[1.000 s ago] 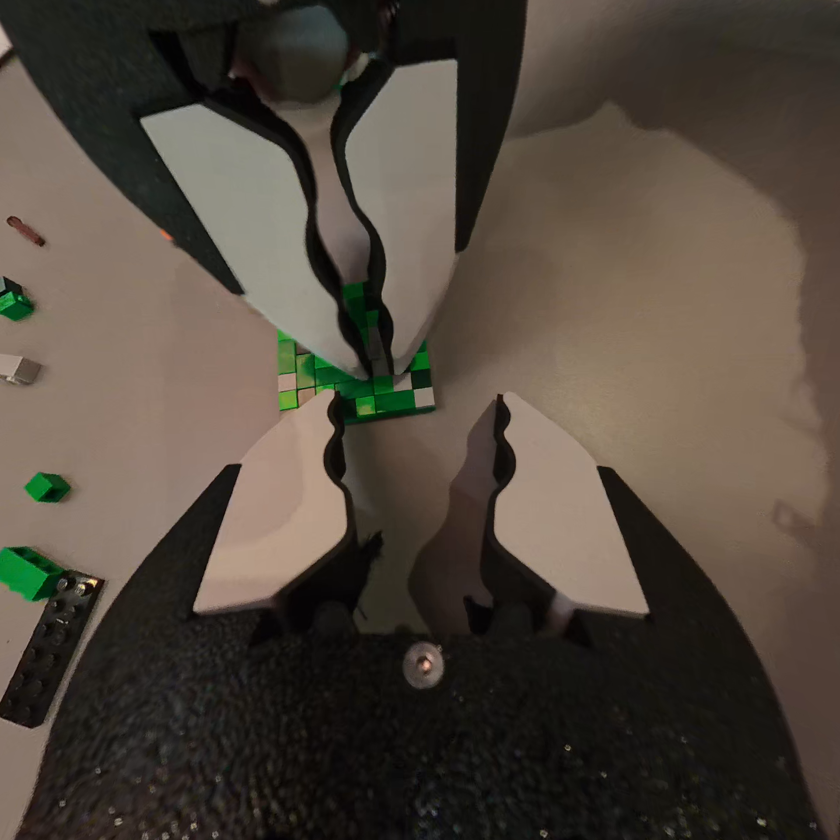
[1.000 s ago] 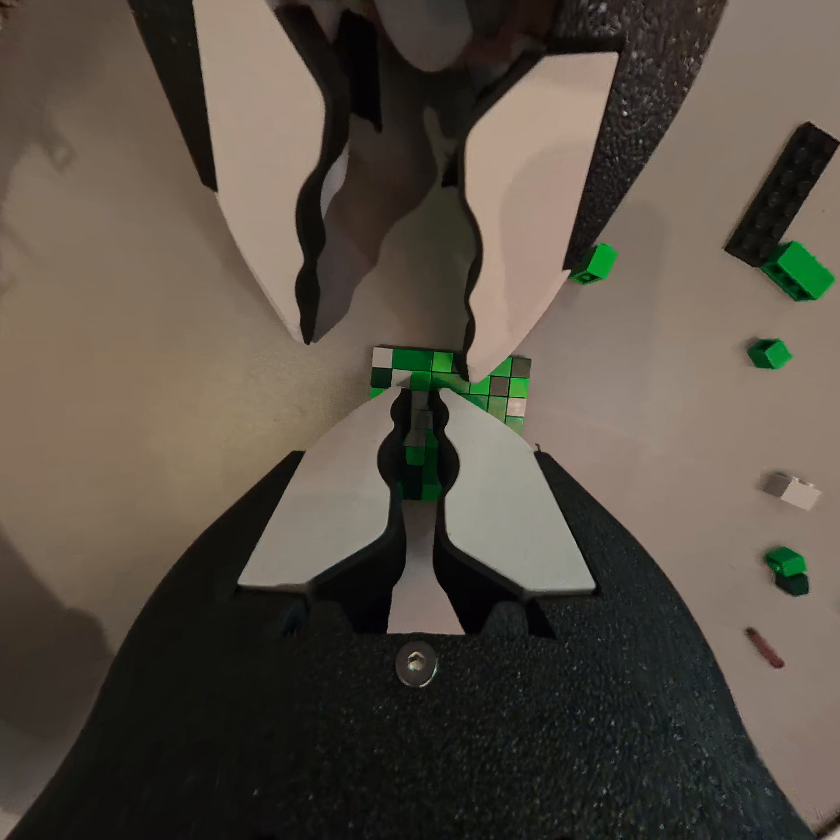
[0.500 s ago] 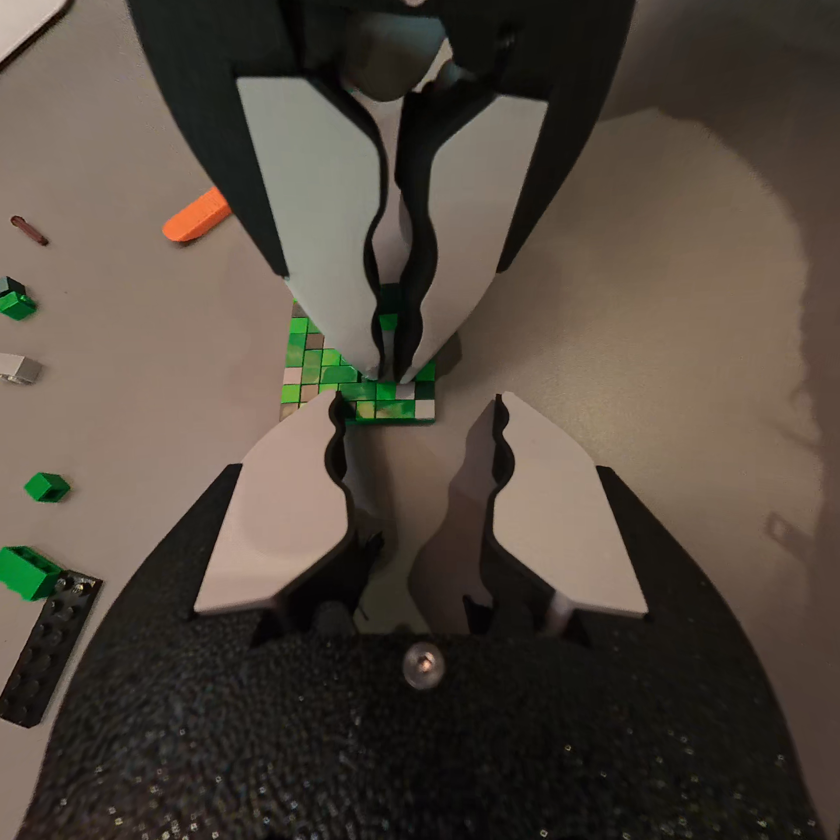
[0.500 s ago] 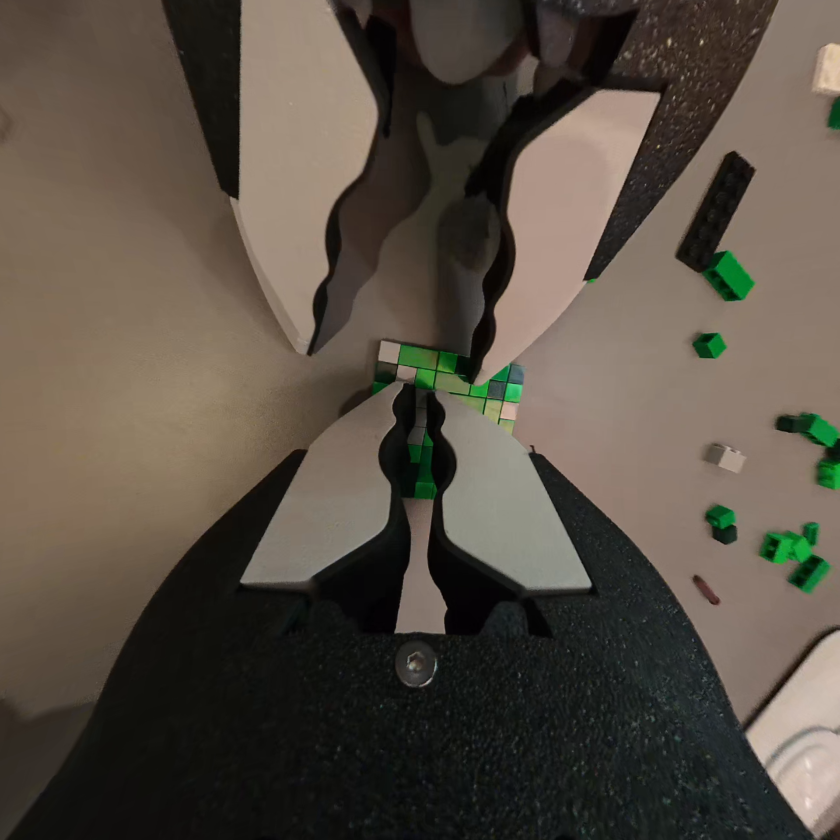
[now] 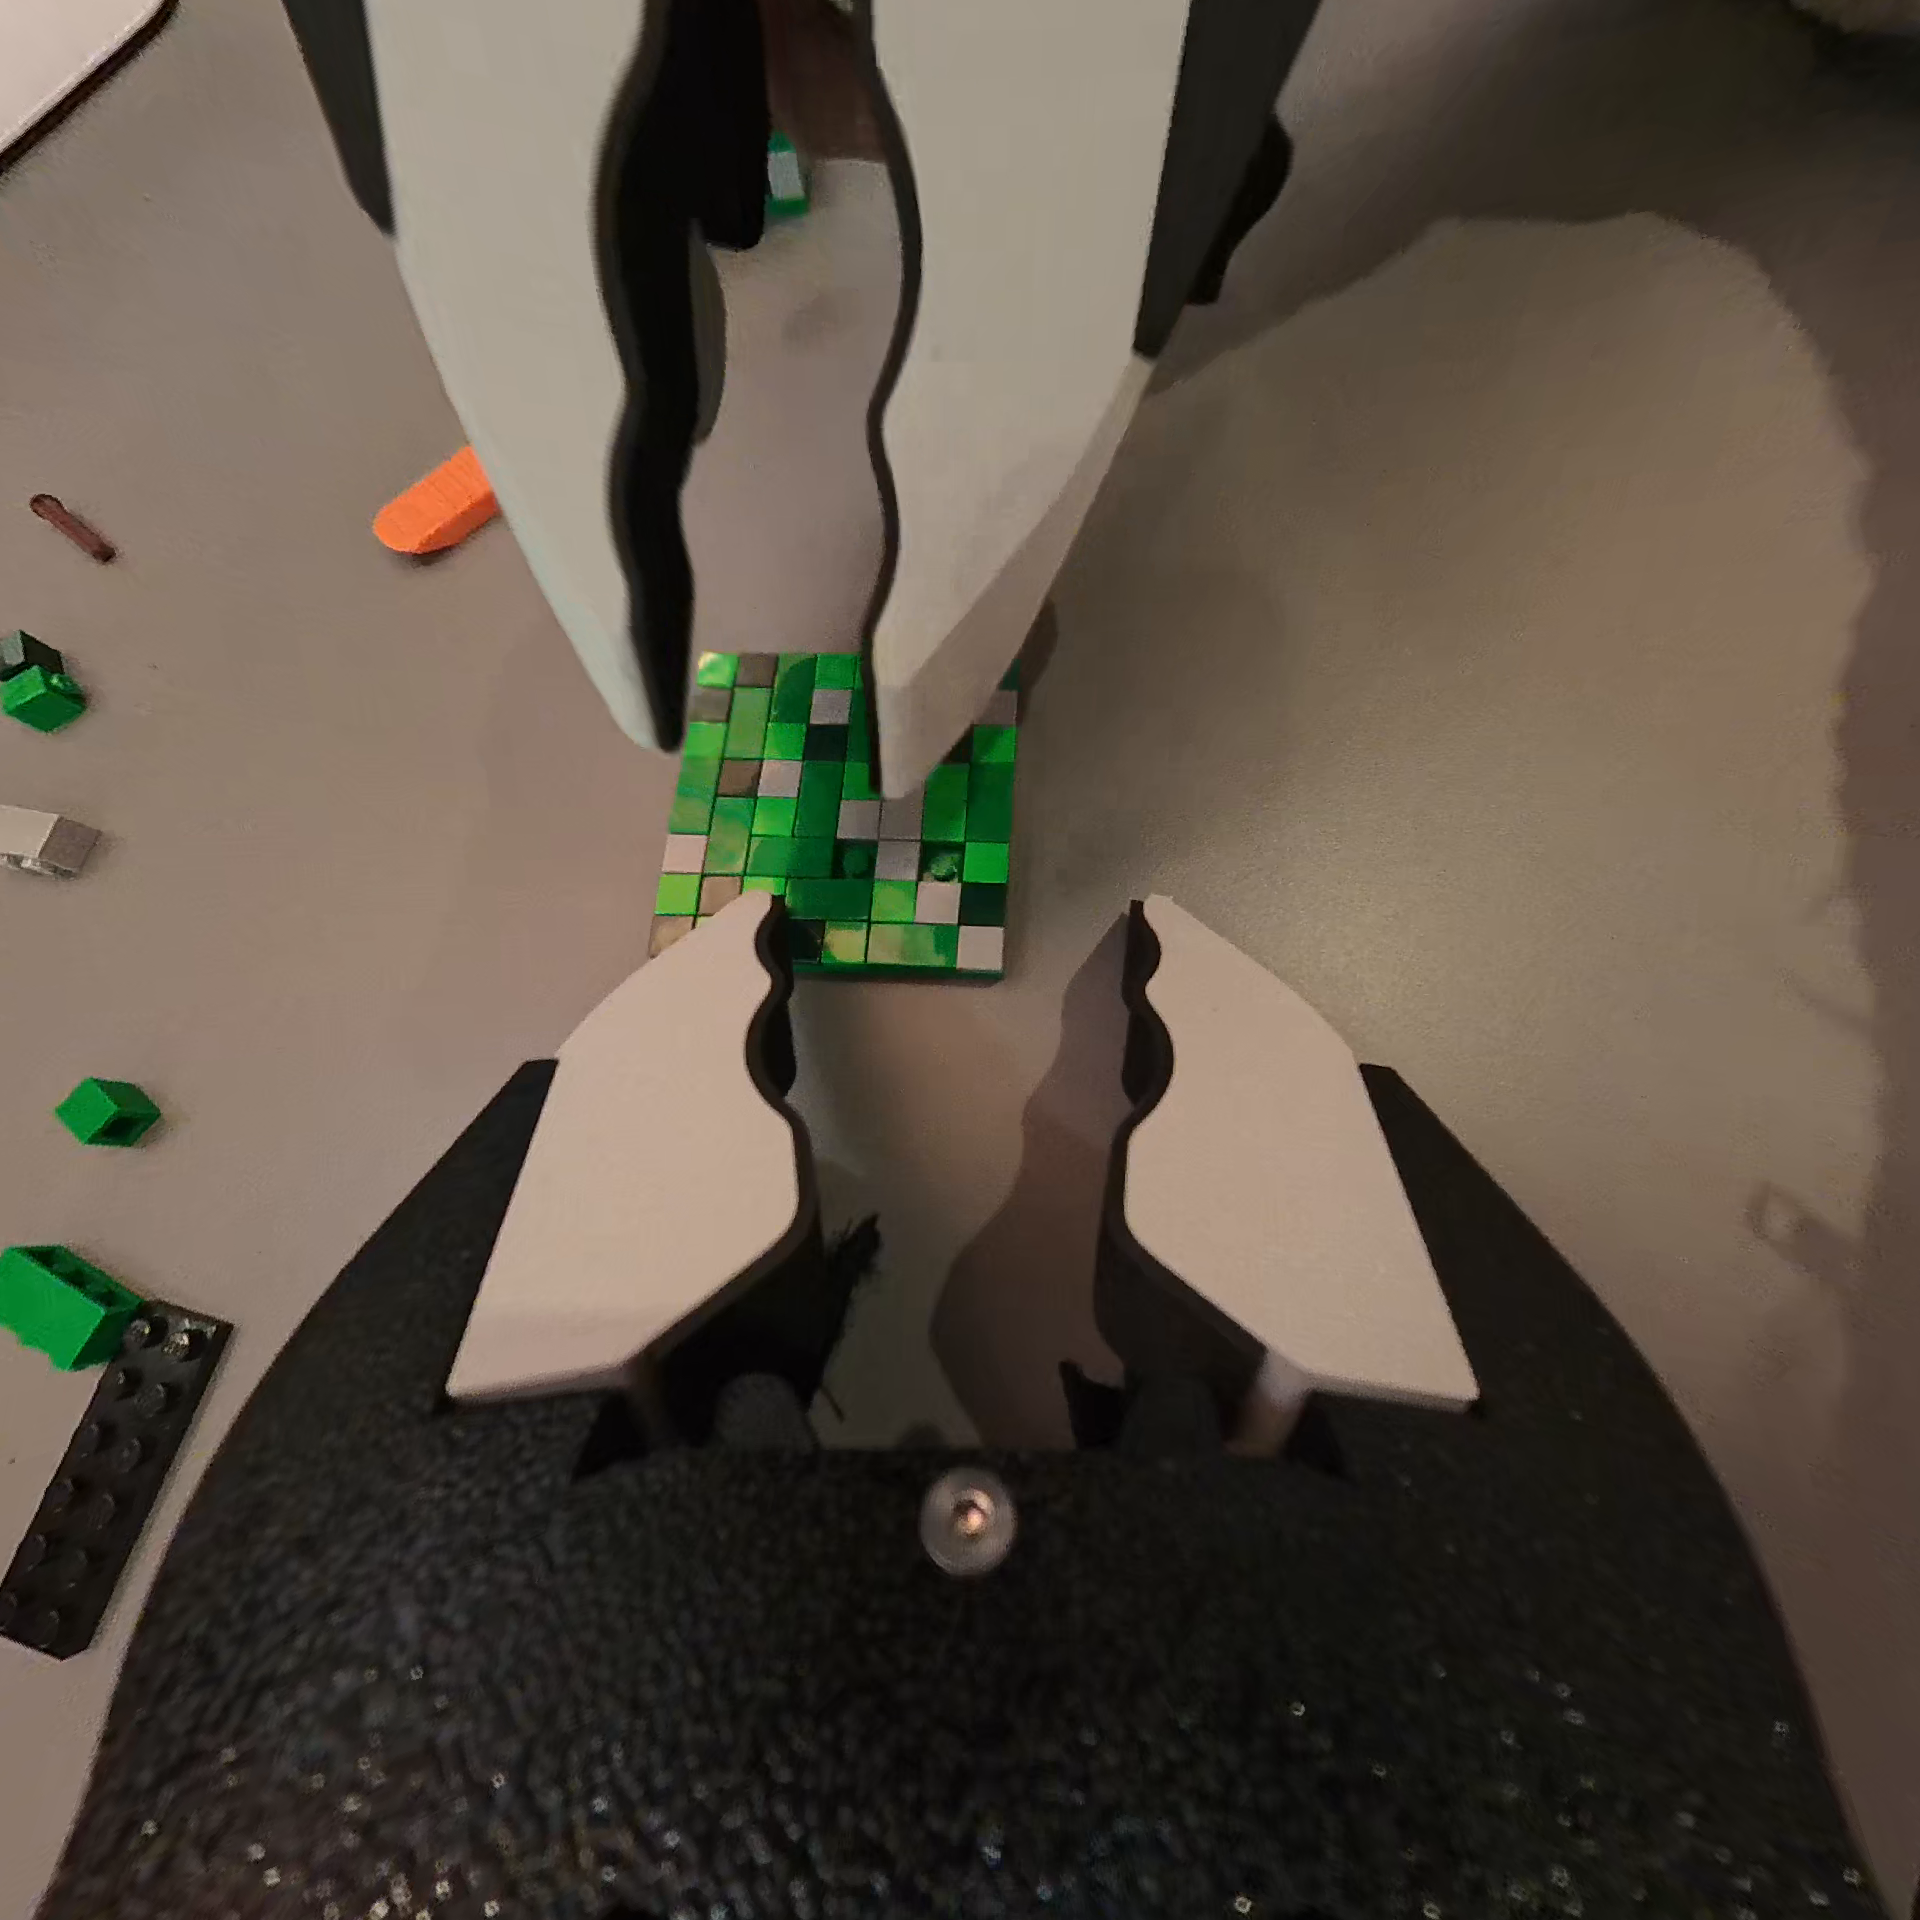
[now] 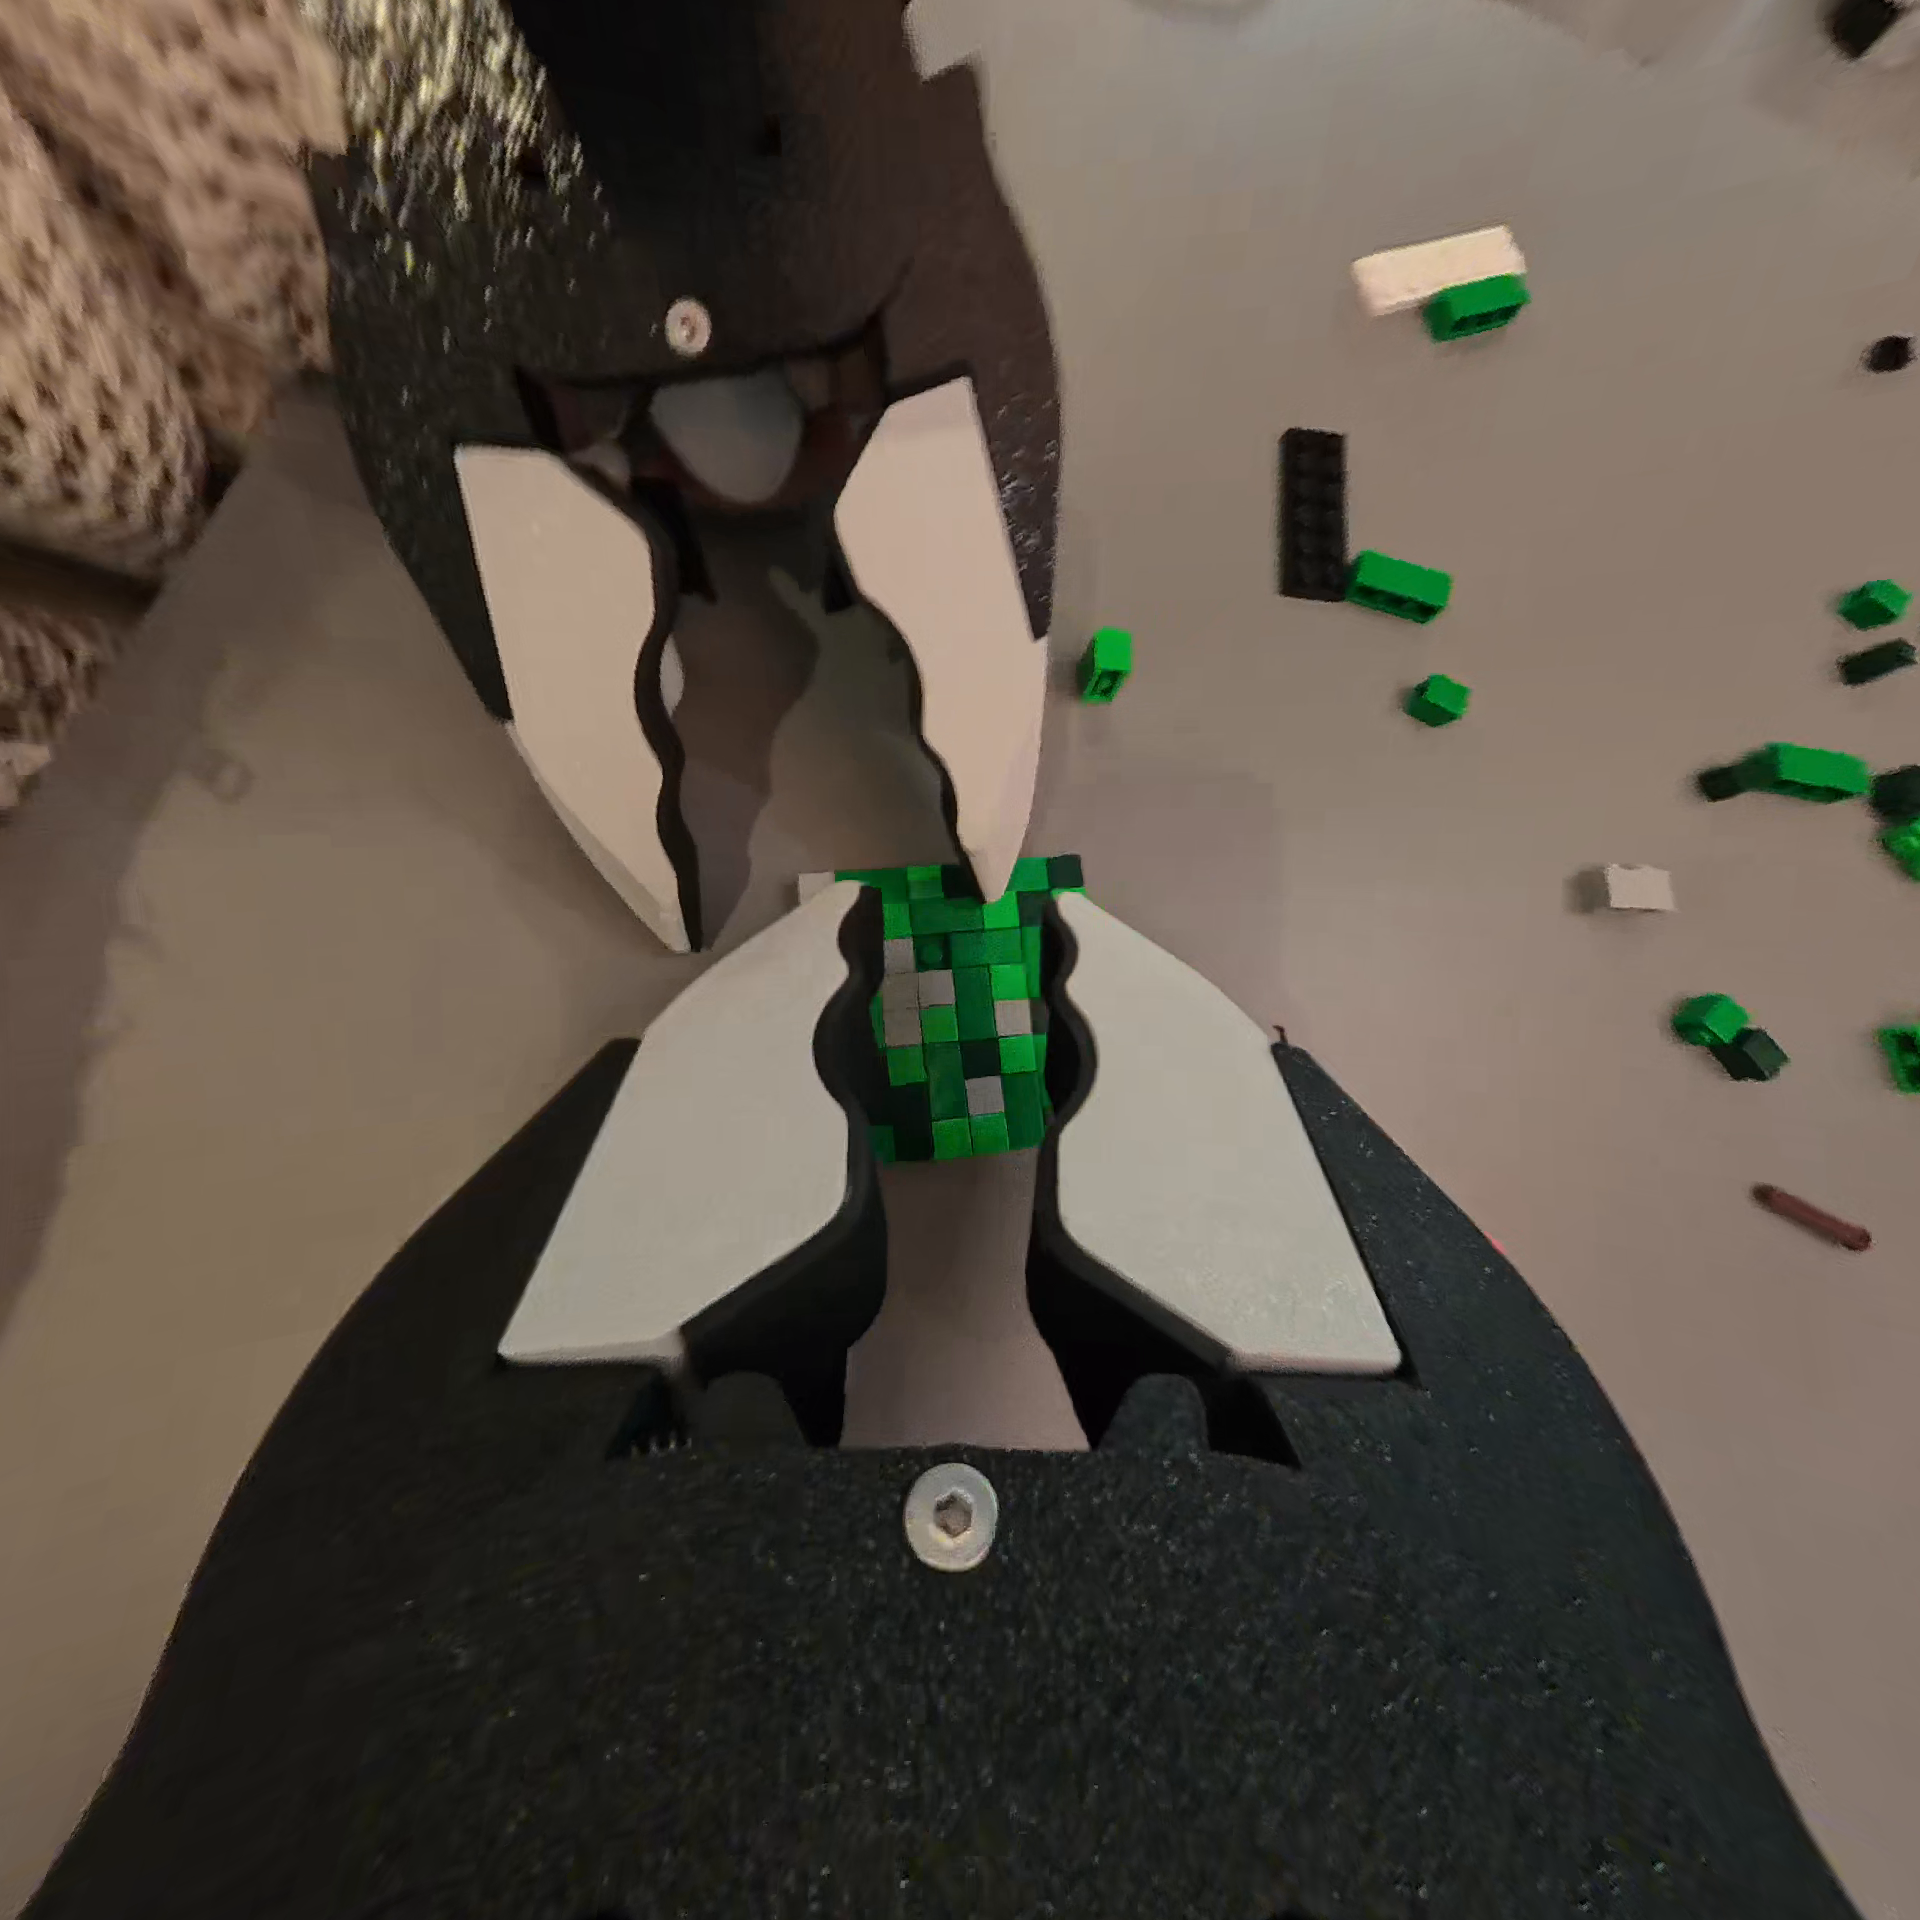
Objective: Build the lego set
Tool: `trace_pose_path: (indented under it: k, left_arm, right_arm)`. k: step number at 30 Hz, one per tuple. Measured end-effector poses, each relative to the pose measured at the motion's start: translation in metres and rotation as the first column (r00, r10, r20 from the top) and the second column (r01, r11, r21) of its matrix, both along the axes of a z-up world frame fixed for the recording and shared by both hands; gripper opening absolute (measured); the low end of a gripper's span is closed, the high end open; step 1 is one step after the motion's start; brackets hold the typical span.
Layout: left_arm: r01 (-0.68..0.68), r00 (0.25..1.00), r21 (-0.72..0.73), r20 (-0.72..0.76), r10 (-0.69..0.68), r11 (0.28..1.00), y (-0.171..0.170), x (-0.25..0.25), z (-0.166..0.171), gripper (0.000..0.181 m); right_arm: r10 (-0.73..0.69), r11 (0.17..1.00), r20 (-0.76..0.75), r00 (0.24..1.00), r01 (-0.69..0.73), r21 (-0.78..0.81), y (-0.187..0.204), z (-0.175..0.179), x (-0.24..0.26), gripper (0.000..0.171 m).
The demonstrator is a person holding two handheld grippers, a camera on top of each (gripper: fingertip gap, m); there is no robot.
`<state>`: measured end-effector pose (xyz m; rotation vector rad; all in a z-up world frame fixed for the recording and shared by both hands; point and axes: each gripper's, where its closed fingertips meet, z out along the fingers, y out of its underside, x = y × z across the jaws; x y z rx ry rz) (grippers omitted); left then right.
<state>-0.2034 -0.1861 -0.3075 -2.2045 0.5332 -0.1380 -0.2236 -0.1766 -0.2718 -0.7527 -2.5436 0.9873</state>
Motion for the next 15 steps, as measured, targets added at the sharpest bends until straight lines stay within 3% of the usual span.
trace_pose_path:
  k: [3, 7, 11, 15]
  left_arm:
    - [-0.002, 1.000, 0.000, 0.000, 0.002, 1.000, 0.000, 0.000, 0.000, 0.061]
    - [0.039, 0.999, -0.004, 0.004, -0.039, 0.999, -0.003, 0.001, 0.000, 0.069]
    - [-0.034, 0.999, 0.015, -0.006, 0.034, 0.999, 0.001, -0.017, 0.007, 0.092]
    - [0.003, 1.000, -0.061, -0.028, -0.004, 0.998, 0.007, -0.021, -0.002, 0.099]
  right_arm:
    - [-0.066, 0.996, -0.018, 0.998, 0.065, -0.053, 0.005, 0.001, 0.001, 0.031]
    - [-0.027, 0.999, 0.050, 0.998, 0.029, -0.038, 0.006, -0.012, 0.017, 0.036]
    - [0.015, 0.998, 0.068, 0.998, -0.011, -0.062, 0.003, -0.015, 0.023, 0.036]
    - [0.050, 0.997, 0.087, 0.995, -0.045, -0.062, 0.002, -0.021, 0.023, 0.045]
